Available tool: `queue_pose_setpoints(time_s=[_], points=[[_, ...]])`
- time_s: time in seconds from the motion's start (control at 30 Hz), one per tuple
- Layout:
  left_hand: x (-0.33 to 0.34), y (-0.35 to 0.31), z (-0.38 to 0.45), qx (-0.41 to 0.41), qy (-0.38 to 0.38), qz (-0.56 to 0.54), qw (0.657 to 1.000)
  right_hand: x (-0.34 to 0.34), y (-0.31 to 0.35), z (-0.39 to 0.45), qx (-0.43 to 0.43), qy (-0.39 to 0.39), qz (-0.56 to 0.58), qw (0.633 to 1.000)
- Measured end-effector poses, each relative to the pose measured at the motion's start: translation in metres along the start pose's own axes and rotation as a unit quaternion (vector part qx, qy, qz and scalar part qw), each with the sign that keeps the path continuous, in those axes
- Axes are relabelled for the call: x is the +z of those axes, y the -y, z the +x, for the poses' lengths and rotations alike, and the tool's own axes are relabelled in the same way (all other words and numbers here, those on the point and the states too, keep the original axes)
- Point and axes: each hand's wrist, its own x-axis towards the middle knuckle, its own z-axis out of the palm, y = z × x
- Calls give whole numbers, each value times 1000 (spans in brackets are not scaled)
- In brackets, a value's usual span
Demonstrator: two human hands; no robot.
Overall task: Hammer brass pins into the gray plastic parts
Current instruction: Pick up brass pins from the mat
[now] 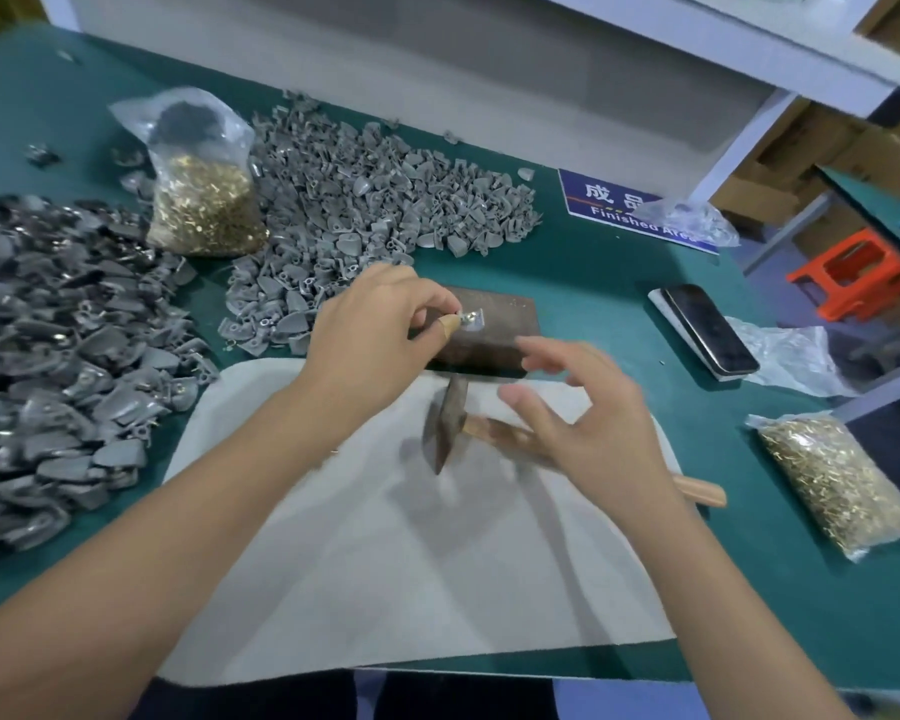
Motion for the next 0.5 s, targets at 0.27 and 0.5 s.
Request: queue_pose_setpoints(time_s=[0.27, 0.5], points=[[-82, 34, -54, -40, -88, 43, 994, 85, 76, 62, -125, 56, 120, 983], [-156, 94, -120, -173, -131, 150, 965, 183, 159, 83, -203, 206, 117, 950]])
